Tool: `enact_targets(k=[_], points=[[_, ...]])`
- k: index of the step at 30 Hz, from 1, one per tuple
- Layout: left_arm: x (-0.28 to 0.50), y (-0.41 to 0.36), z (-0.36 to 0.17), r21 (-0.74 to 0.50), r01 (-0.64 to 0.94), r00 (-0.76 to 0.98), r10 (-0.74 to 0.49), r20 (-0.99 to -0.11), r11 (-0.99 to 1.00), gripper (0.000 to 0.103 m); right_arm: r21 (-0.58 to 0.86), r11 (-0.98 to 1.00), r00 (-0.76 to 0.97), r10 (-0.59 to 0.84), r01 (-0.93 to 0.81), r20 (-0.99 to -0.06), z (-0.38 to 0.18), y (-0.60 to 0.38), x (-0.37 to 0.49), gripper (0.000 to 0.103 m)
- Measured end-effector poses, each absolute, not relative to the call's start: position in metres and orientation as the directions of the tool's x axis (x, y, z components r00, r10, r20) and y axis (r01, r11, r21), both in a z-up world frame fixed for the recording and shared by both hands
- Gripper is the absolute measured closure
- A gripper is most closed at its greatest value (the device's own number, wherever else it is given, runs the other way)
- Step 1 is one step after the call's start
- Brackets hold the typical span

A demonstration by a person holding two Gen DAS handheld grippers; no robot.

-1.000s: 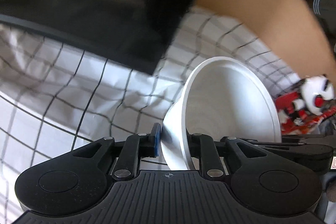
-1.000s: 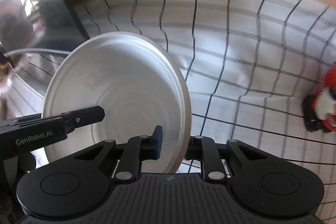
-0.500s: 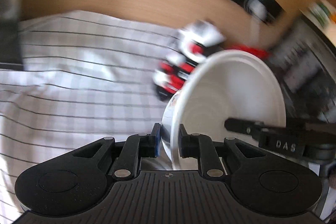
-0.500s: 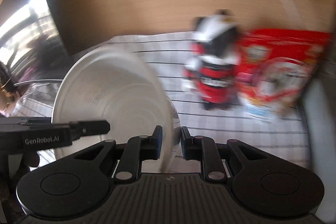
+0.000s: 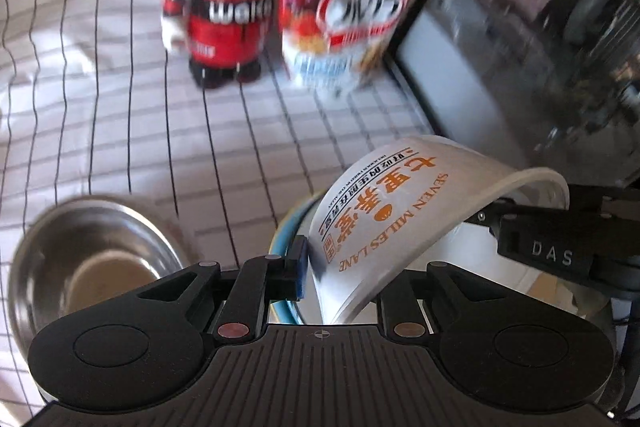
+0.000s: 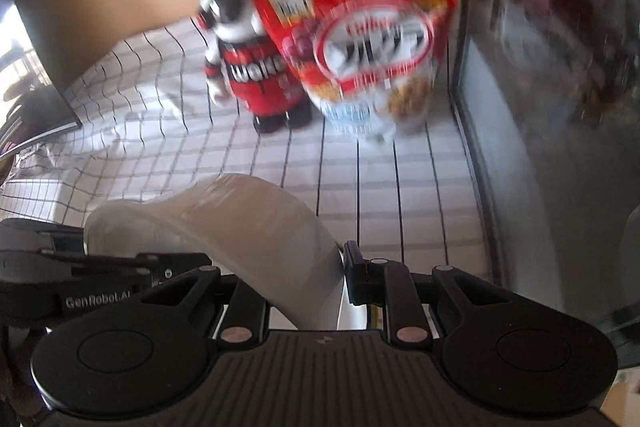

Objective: Organize plates and bowls
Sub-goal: 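Lift the white printed bowl and carry it toward the blue bowl stack with both tools, then lower the white printed bowl into the blue bowl stack with both tools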

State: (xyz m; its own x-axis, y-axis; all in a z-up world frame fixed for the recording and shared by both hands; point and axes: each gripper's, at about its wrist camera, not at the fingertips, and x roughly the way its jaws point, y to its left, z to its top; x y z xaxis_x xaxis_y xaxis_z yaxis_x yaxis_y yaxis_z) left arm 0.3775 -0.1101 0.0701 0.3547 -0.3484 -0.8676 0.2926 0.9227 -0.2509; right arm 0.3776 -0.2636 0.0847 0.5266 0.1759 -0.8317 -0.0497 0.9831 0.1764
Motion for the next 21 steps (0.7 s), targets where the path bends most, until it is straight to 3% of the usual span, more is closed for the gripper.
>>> enact_targets(k=[21], points=[[0.388, -0.129, 0.043, -0.156, 0.317, 0.342, -0.266, -0.901, 0.936, 0.088, 0.166, 0.985, 0.525, 0.164, -0.042, -0.835, 0.055, -0.267, 0.388, 0.084]])
